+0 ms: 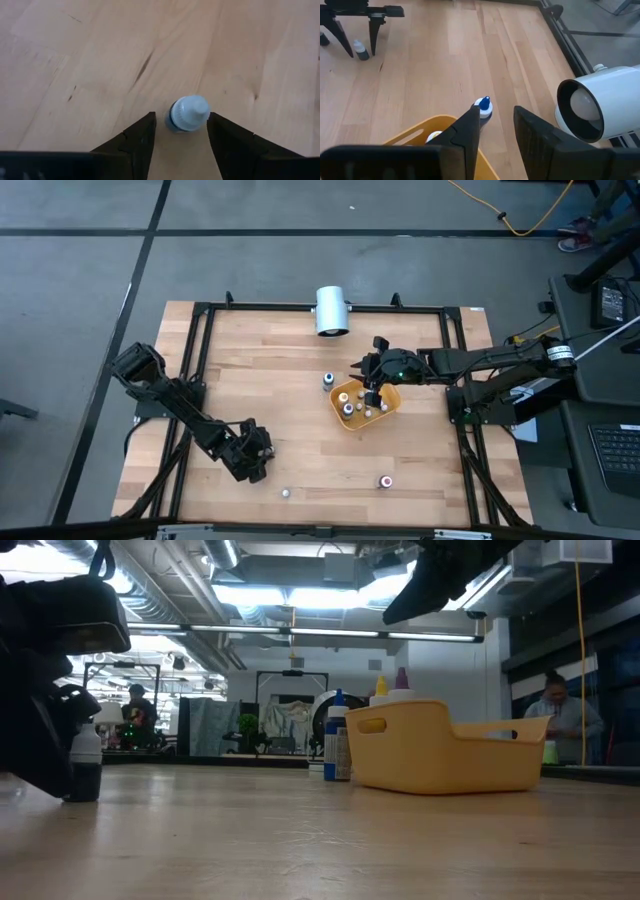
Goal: Pick & Place food coloring
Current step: Put the small blue food coloring bottle into the yellow bin
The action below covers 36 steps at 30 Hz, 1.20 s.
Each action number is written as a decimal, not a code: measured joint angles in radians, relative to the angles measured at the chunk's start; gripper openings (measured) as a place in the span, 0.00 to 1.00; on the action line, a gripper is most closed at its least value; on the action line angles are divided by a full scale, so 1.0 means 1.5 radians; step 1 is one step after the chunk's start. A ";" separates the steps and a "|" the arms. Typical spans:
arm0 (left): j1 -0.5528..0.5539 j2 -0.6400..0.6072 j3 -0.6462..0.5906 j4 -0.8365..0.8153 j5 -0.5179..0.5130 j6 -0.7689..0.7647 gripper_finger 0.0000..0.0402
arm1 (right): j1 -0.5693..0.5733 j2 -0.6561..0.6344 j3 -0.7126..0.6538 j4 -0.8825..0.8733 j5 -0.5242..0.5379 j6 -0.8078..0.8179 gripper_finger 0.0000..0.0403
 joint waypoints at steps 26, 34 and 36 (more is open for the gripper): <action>0.004 -0.004 -0.003 0.041 -0.028 -0.012 0.18 | 0.000 0.000 0.000 0.001 -0.002 0.000 0.30; 0.070 -0.035 0.049 0.027 0.091 0.103 0.18 | 0.000 0.000 0.000 0.009 -0.062 0.000 0.30; 0.096 -0.035 0.076 0.012 0.126 0.146 0.18 | 0.000 0.000 0.000 0.019 -0.087 0.001 0.30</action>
